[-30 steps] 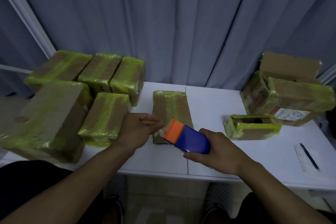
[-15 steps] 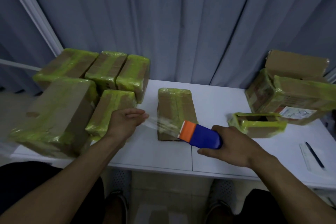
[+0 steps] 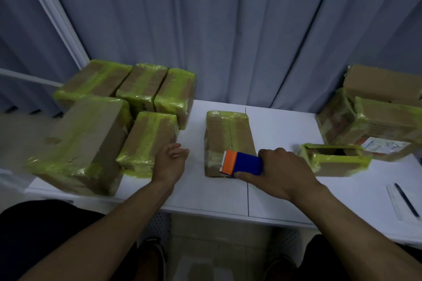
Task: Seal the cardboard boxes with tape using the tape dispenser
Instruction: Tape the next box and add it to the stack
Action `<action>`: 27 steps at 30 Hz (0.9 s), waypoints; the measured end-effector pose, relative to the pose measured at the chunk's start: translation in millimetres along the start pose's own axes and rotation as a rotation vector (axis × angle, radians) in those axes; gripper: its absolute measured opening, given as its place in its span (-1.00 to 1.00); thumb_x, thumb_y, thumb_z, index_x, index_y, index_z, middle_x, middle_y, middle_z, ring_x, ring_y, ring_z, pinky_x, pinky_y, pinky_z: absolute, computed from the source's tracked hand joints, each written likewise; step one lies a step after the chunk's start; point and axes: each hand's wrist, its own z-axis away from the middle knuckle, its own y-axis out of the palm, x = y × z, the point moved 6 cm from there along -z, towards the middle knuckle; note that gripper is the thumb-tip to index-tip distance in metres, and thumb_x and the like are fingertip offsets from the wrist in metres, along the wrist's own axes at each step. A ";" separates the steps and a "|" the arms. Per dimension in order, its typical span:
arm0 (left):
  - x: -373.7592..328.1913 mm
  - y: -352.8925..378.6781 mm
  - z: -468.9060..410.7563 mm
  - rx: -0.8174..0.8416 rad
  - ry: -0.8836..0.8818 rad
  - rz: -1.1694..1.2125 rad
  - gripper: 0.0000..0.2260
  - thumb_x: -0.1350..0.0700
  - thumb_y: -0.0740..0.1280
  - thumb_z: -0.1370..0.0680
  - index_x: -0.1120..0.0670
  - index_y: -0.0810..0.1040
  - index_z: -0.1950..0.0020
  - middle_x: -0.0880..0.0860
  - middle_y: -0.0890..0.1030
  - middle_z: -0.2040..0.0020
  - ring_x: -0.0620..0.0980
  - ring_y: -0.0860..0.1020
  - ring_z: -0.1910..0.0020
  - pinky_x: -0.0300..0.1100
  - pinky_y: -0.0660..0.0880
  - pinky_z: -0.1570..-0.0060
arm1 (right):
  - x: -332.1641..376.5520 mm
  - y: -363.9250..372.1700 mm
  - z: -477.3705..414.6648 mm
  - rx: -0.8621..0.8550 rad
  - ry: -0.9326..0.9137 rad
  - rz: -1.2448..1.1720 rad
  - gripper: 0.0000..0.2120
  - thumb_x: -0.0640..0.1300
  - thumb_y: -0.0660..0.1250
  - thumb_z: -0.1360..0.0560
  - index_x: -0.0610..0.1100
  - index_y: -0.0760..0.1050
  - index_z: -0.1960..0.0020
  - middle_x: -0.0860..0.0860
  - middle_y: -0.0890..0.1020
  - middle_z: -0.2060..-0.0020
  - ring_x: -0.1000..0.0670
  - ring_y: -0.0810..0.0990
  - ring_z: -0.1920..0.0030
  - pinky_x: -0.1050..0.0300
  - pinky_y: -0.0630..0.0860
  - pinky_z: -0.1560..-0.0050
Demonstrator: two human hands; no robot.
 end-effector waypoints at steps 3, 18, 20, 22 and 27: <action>9.9 7.7 -3.7 0.019 0.021 -0.040 -0.76 0.26 0.38 -0.54 0.15 0.49 -0.19 0.00 0.57 0.07 -0.03 0.56 0.01 -0.27 0.46 0.06 | 4.7 0.8 -6.4 0.020 0.016 0.040 -0.37 0.62 0.20 -0.34 0.07 0.35 0.01 0.16 0.38 0.30 0.07 0.49 0.25 0.22 0.36 0.34; 39.0 38.7 -16.7 0.003 -0.056 -0.049 -0.73 0.24 0.33 -0.59 0.11 0.42 -0.27 -0.10 0.50 0.04 -0.17 0.50 0.09 -0.42 0.44 0.15 | 16.1 11.3 -32.1 0.161 0.100 0.138 -0.32 0.59 0.25 -0.36 -0.02 0.31 -0.01 0.06 0.47 0.13 0.03 0.50 0.16 0.14 0.44 0.14; 43.0 46.7 -18.0 0.030 -0.072 -0.093 -0.70 0.21 0.34 -0.59 0.11 0.42 -0.31 -0.04 0.52 -0.03 -0.06 0.52 -0.02 -0.32 0.45 0.07 | 16.1 12.3 -34.1 0.171 0.105 0.130 -0.32 0.59 0.26 -0.35 -0.02 0.32 -0.02 0.06 0.48 0.12 0.03 0.51 0.16 0.14 0.44 0.14; 47.8 55.1 -19.3 0.051 -0.080 -0.108 -0.71 0.31 0.33 -0.59 0.18 0.41 -0.29 0.00 0.51 0.03 0.01 0.48 -0.05 -0.48 0.44 0.22 | 16.1 13.3 -35.6 0.181 0.108 0.132 -0.32 0.58 0.27 -0.36 -0.02 0.32 -0.04 0.06 0.48 0.11 0.03 0.51 0.15 0.14 0.44 0.14; 56.9 73.8 -19.0 0.170 -0.169 -0.138 -0.60 0.17 0.37 -0.59 0.15 0.42 -0.41 0.06 0.50 -0.23 -0.02 0.48 -0.11 -0.48 0.44 0.18 | 12.3 15.5 -37.2 0.184 0.123 0.106 -0.26 0.58 0.28 -0.36 -0.04 0.43 -0.17 0.06 0.48 0.11 0.04 0.51 0.15 0.14 0.46 0.12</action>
